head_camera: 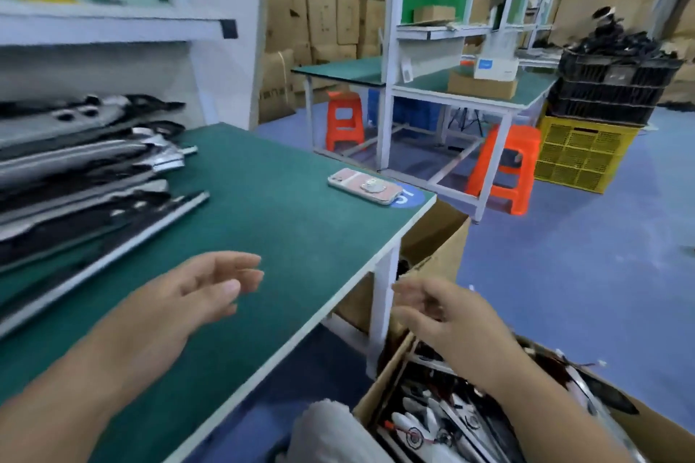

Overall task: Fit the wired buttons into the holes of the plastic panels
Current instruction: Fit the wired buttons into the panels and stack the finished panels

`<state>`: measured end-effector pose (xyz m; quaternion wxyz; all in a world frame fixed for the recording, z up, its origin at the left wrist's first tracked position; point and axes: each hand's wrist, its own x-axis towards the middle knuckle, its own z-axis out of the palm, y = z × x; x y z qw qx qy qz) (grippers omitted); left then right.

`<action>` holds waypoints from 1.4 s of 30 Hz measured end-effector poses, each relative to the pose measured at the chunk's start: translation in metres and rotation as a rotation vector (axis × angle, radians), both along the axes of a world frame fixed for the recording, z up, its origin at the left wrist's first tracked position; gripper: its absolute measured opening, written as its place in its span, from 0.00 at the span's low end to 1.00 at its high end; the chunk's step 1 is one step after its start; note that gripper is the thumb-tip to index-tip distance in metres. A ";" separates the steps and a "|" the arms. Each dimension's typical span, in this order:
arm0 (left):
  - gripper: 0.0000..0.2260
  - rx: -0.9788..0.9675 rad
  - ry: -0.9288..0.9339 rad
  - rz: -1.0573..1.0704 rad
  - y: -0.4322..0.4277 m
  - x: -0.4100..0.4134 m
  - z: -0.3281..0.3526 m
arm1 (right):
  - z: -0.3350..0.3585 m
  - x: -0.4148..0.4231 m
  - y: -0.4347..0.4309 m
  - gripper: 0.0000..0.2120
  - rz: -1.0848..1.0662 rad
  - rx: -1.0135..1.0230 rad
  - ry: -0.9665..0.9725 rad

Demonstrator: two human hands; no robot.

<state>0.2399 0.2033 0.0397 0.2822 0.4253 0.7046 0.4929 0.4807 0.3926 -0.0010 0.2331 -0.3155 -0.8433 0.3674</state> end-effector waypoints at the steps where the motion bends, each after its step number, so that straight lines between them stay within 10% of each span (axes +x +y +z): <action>1: 0.15 0.022 0.035 0.092 -0.021 -0.016 0.003 | 0.010 -0.029 -0.007 0.08 0.082 0.024 0.051; 10: 0.11 -0.137 0.425 1.105 -0.195 -0.106 -0.025 | 0.006 -0.279 -0.090 0.15 0.539 0.456 0.089; 15: 0.25 -0.368 0.509 0.908 -0.205 -0.123 -0.046 | -0.019 -0.352 -0.118 0.24 0.467 0.639 -0.156; 19: 0.27 -0.503 0.492 0.809 -0.192 -0.132 -0.058 | -0.021 -0.377 -0.125 0.11 0.446 0.679 -0.231; 28: 0.04 -0.220 0.522 1.052 -0.213 -0.137 -0.042 | -0.008 -0.361 -0.136 0.29 0.585 0.766 0.005; 37: 0.05 0.202 0.030 1.303 -0.245 -0.138 -0.028 | -0.007 -0.354 -0.102 0.47 0.565 0.724 -0.314; 42: 0.09 -0.117 0.426 1.515 -0.272 -0.143 -0.027 | -0.004 -0.348 -0.099 0.48 0.486 0.741 -0.208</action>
